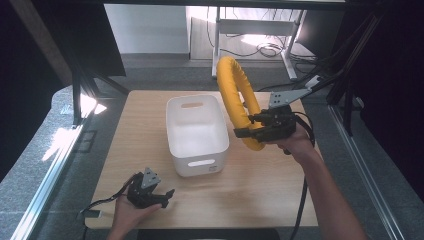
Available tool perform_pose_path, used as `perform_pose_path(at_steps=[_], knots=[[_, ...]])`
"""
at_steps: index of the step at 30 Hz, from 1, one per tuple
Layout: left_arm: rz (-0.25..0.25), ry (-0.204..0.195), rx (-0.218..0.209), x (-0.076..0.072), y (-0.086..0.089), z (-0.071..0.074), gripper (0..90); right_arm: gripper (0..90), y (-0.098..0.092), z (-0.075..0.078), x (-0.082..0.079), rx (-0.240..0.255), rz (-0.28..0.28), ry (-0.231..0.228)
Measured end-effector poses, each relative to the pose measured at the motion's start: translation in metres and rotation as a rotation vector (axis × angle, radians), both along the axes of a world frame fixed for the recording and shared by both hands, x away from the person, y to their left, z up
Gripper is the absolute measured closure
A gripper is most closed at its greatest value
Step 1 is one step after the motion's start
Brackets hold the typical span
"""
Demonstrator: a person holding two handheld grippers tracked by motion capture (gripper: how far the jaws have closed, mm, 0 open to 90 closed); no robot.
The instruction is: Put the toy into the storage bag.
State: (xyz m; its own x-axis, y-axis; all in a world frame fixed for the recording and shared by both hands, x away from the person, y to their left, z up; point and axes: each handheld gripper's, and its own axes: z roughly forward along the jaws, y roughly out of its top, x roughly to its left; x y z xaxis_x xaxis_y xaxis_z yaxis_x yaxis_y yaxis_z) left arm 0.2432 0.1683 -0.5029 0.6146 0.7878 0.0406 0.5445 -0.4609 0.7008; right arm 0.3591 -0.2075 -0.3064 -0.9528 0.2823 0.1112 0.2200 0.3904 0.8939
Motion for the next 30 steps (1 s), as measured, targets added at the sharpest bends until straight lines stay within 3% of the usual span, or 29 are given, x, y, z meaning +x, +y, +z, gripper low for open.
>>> perform_pose_path(at_steps=[30], knots=[[-0.003, 0.001, 0.005, 0.000, 0.000, 0.000, 17.7, 51.0, 0.020, 0.011, 0.003, 0.013, 0.044, -0.006]])
